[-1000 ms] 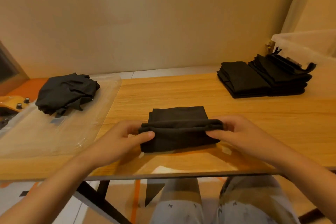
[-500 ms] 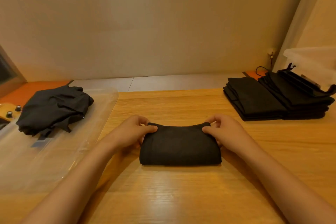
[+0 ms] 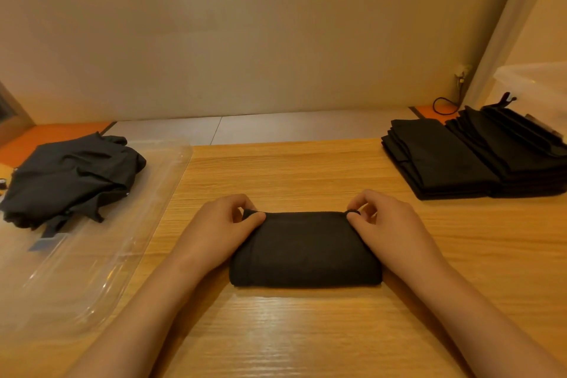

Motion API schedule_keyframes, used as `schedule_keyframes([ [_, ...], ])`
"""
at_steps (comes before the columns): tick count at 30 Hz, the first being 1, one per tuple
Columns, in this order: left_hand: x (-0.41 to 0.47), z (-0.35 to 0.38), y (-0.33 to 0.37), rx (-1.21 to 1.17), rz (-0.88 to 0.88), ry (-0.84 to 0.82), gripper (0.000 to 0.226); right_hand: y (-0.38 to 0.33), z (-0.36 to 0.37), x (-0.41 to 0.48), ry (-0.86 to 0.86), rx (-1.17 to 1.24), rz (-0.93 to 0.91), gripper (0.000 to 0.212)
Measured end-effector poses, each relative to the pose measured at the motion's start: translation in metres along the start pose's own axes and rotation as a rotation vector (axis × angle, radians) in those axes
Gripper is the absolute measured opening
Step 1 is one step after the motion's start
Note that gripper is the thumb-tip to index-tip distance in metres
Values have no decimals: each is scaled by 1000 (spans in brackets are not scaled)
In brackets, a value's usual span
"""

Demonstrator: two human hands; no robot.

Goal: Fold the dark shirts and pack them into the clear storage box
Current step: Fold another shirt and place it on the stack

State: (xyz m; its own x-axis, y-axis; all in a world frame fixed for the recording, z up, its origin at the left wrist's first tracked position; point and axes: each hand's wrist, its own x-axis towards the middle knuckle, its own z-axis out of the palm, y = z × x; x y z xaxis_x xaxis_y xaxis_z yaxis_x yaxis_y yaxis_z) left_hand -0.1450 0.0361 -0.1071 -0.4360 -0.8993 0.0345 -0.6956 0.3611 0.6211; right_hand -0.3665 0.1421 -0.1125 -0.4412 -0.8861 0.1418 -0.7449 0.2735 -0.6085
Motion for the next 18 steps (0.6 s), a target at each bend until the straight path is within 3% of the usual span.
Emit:
schedule_keyframes([
  [3, -1, 2, 0, 88, 72, 40, 8, 1, 2, 0, 16, -83, -17, 14],
  [8, -2, 5, -2, 138, 352, -108, 32, 0, 2, -3, -42, -200, -107, 27],
  [10, -4, 1, -1, 108, 340, -170, 41, 0, -1, -6, -88, -203, -146, 27],
  [18, -14, -22, 22, 209, 196, -522, 31, -5, -19, -31, -315, -156, -266, 13],
])
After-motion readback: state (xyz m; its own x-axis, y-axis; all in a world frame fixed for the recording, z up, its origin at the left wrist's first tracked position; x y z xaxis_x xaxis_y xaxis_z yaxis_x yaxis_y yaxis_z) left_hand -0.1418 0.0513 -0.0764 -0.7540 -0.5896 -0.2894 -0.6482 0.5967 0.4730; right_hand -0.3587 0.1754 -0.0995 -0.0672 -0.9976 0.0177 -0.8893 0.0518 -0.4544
